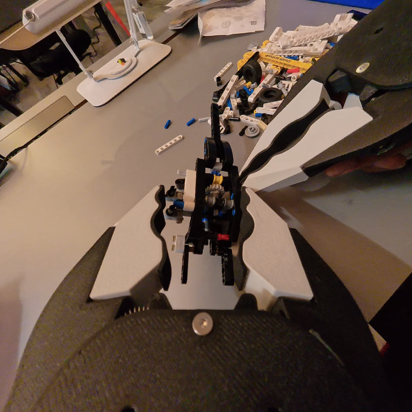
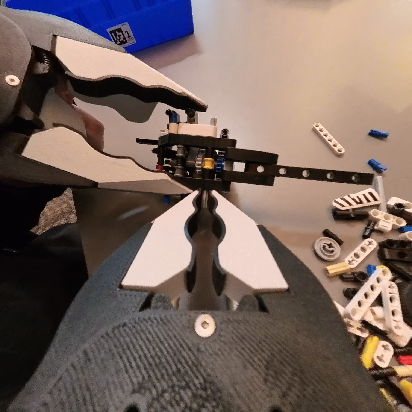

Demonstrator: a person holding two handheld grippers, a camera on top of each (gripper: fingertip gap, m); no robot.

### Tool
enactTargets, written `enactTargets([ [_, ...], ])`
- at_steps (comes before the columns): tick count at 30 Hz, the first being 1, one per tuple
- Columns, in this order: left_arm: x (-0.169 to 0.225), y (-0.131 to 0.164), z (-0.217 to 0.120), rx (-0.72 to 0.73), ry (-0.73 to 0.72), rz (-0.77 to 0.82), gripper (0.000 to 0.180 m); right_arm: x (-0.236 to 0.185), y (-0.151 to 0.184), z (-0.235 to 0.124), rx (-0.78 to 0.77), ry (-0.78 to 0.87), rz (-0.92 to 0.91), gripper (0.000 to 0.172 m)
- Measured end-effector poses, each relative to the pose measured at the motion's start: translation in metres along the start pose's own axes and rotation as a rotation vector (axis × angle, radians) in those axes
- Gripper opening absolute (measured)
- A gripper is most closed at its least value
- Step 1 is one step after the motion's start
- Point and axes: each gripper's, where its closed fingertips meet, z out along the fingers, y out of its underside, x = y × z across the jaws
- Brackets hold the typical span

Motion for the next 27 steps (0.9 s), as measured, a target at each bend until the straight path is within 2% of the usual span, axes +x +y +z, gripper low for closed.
enactTargets([
  [8, -0.008, -0.014, -0.013, 0.079, -0.045, 0.006, 0.068, 0.002, -0.001, 0.0, 0.002, 0.016, -0.009, 0.002],
  [11, -0.005, -0.018, -0.016, 0.101, -0.042, 0.031, 0.057, 0.003, -0.001, 0.001, 0.003, 0.023, -0.018, 0.002],
  [14, -0.009, -0.012, -0.011, 0.054, -0.082, 0.075, 0.046, 0.002, -0.001, 0.002, -0.002, 0.032, -0.039, 0.002],
  [17, -0.017, -0.011, -0.006, 0.017, -0.127, 0.126, 0.043, 0.002, 0.0, 0.003, -0.012, 0.046, -0.073, 0.002],
  [21, -0.017, -0.009, 0.001, -0.051, -0.064, 0.135, 0.042, 0.004, -0.001, 0.002, -0.01, 0.074, -0.122, 0.003],
  [24, -0.017, -0.012, 0.001, -0.066, -0.02, 0.115, 0.028, 0.005, -0.005, -0.001, 0.017, 0.097, -0.146, 0.01],
  [27, -0.016, -0.013, -0.002, -0.054, 0.004, 0.101, 0.015, 0.006, -0.007, -0.004, 0.033, 0.103, -0.154, 0.008],
])
